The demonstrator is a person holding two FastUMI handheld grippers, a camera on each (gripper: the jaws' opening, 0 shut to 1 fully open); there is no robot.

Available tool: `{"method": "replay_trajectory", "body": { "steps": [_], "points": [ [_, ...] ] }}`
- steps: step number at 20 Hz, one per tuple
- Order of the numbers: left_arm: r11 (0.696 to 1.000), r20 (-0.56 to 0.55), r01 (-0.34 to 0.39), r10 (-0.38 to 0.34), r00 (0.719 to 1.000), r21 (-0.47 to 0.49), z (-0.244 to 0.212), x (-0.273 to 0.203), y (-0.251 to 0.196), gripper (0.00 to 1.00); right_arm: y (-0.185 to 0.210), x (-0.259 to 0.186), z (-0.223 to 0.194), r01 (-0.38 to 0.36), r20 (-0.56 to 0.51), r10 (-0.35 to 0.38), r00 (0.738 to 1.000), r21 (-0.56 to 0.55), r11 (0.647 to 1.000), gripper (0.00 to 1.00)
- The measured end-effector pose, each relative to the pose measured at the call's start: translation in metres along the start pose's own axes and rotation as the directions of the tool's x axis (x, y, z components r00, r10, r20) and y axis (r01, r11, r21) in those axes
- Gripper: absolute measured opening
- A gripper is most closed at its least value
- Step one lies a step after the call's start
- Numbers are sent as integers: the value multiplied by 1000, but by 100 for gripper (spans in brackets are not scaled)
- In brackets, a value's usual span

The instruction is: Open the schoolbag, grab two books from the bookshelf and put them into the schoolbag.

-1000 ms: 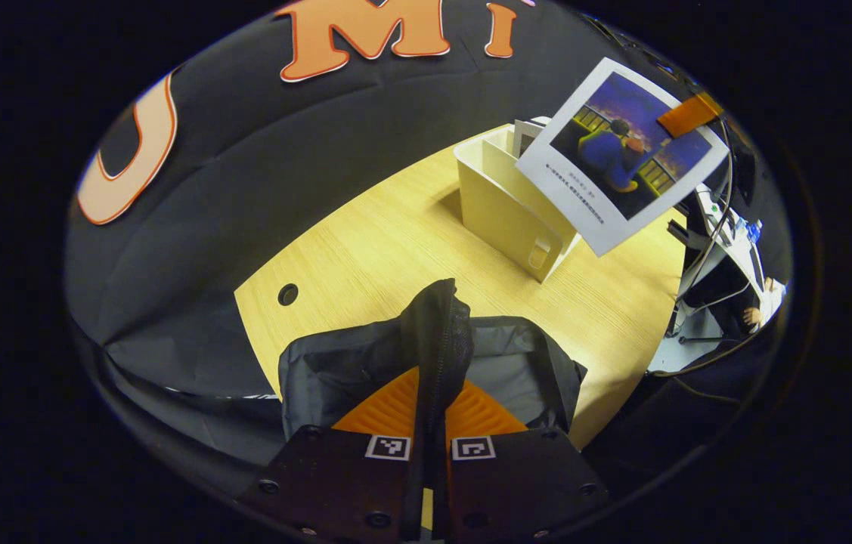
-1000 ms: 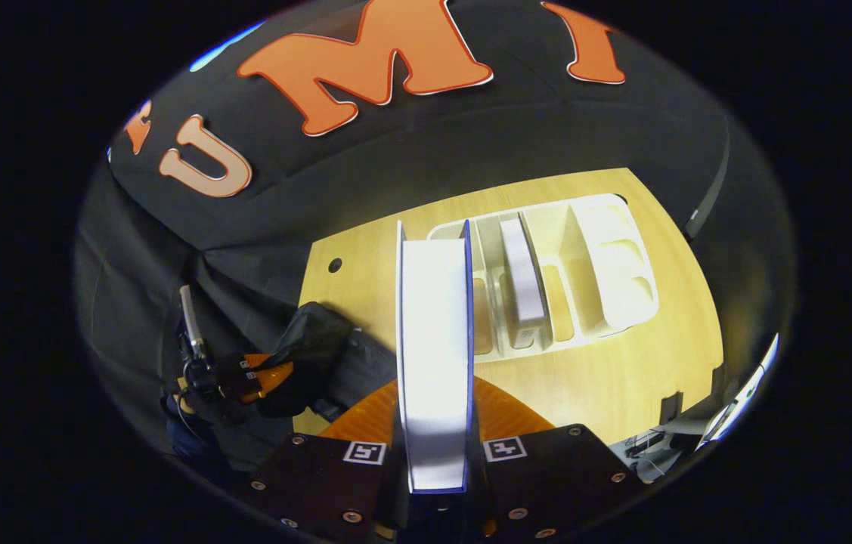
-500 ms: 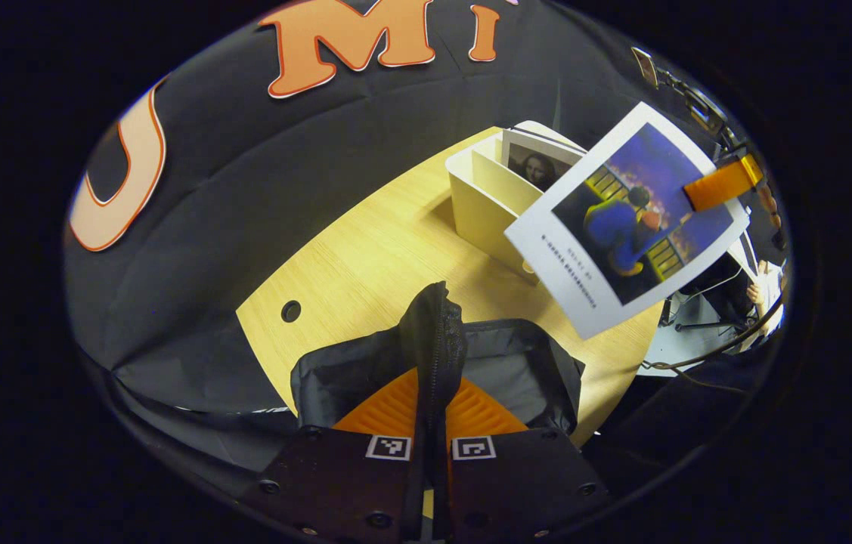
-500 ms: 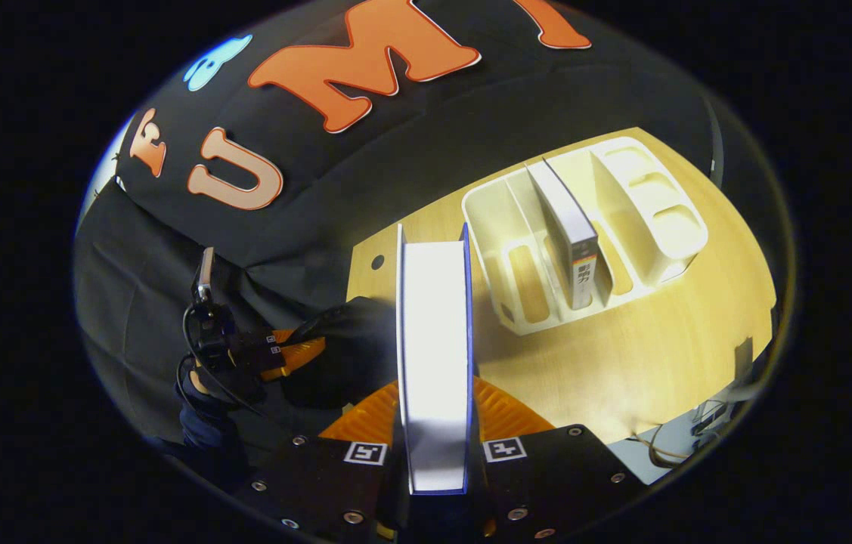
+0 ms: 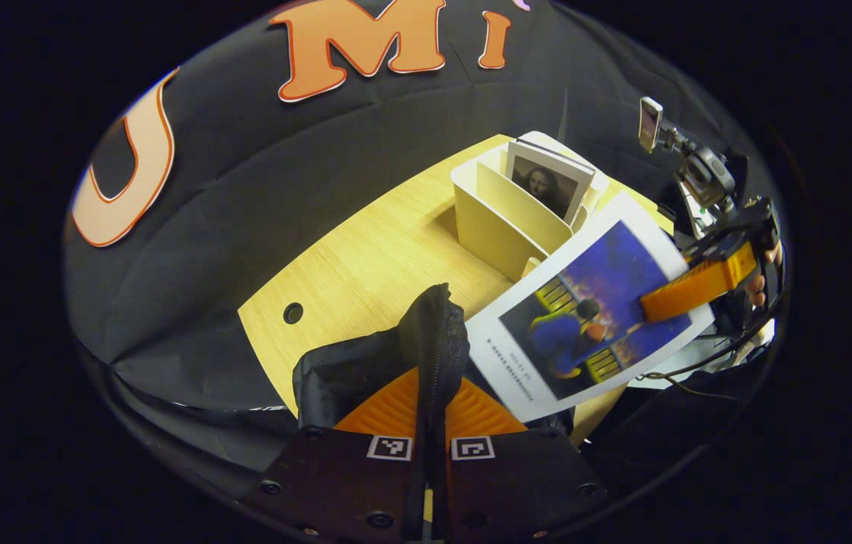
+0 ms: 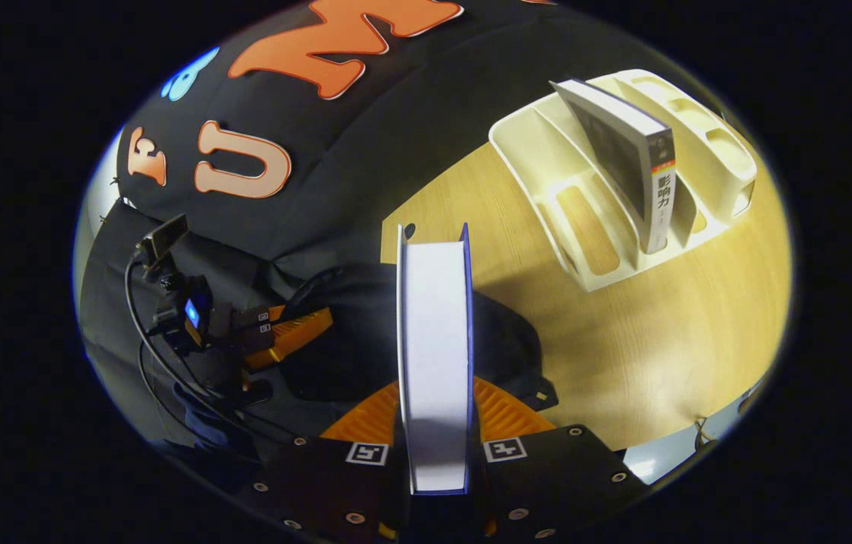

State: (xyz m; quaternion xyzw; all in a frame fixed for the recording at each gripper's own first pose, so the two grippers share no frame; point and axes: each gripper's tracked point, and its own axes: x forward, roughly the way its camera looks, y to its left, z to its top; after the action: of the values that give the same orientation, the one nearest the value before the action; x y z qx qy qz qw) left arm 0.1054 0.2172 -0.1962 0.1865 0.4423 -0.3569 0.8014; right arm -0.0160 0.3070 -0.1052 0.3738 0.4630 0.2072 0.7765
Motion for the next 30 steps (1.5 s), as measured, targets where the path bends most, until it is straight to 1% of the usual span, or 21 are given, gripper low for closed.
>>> {"method": "replay_trajectory", "body": {
  "steps": [4,8,10,13,17,20,22,23,24,25,26,27,28,29,30],
  "points": [
    [1000,11,1,-1,1000,-30,4,1,-7,5,1,41,-12,-46,-20,48,999,67,997,30],
    [998,32,13,-11,999,-63,6,0,-16,5,12,74,-15,-108,-11,110,994,130,986,30],
    [997,40,20,-17,999,-75,8,0,-22,5,12,80,-20,-113,0,114,994,139,984,30],
    [995,53,19,-14,999,-96,9,-2,-26,5,15,107,-21,-115,16,114,993,142,983,30],
    [993,73,44,-36,997,-113,11,0,-35,5,22,133,-35,-120,6,120,993,157,980,30],
    [989,91,62,-50,995,-135,16,0,-43,5,22,152,-45,-110,20,108,994,184,977,30],
    [987,95,67,-53,994,-149,17,2,-44,5,23,156,-51,-112,-9,115,993,190,975,30],
    [986,96,62,-48,994,-155,17,3,-42,5,23,155,-49,-108,-11,112,994,198,974,32],
    [985,96,56,-41,995,-162,15,2,-37,5,24,153,-54,-101,-45,112,993,197,975,34],
    [984,94,53,-37,995,-172,14,2,-34,5,21,148,-58,-68,-77,83,994,175,982,38],
    [983,95,51,-35,995,-178,13,2,-32,5,9,145,-67,4,-137,12,990,113,994,59],
    [983,92,47,-31,995,-178,11,2,-32,5,-1,141,-74,53,-166,-44,985,47,998,31],
    [983,93,44,-28,995,-177,11,3,-31,5,-11,136,-78,89,-193,-90,977,-11,996,56],
    [983,91,46,-30,995,-177,12,5,-32,5,-9,133,-81,105,-210,-113,971,-47,993,56],
    [984,90,43,-28,996,-175,11,4,-33,5,-12,127,-86,107,-245,-120,962,-66,992,58]
  ]
}}
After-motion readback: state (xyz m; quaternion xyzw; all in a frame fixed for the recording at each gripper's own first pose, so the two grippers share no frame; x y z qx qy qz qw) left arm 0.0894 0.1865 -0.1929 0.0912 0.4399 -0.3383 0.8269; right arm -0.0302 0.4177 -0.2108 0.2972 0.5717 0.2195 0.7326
